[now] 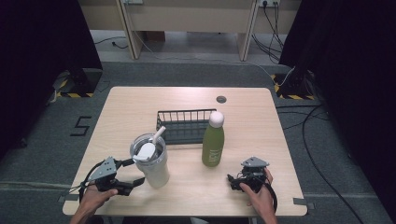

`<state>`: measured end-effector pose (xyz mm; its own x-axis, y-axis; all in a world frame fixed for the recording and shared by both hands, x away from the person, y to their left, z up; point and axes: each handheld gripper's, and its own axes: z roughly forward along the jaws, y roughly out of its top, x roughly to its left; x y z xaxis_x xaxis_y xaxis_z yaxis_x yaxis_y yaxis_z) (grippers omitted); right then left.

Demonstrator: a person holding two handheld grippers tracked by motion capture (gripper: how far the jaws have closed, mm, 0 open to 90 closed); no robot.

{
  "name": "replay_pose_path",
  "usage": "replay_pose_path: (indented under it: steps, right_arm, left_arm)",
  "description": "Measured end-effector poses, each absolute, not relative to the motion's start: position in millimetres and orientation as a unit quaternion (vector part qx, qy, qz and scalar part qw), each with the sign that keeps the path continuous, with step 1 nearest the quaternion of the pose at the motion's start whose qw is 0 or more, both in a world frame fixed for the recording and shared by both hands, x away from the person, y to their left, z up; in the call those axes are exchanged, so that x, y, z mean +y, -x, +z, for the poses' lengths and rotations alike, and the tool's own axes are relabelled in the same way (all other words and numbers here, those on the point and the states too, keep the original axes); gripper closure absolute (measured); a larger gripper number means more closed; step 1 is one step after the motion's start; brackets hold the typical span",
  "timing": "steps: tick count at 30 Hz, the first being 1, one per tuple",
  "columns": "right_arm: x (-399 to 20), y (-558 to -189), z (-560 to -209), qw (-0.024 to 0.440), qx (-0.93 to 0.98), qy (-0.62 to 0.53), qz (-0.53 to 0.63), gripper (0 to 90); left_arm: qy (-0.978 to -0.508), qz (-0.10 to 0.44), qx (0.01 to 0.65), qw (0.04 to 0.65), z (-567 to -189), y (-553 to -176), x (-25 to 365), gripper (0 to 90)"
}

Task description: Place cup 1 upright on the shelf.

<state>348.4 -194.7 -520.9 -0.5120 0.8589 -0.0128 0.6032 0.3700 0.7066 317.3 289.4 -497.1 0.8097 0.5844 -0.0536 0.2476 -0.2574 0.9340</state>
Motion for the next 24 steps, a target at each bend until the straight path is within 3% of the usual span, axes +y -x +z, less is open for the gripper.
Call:
replay_pose_path:
  steps: [11,24]
  right_arm:
    - [-194.6,-348.3,-520.9,0.194,0.805,-0.454,0.329,2.4]
    - [-194.6,-348.1,-520.6,0.194,0.806,-0.453,0.329,2.5]
  left_arm:
    - [-0.768,0.154,0.245,0.571,-498.4,-315.6,271.0,14.8]
    - [-0.756,0.196,0.248,0.574,-502.8,-320.9,251.2,11.2]
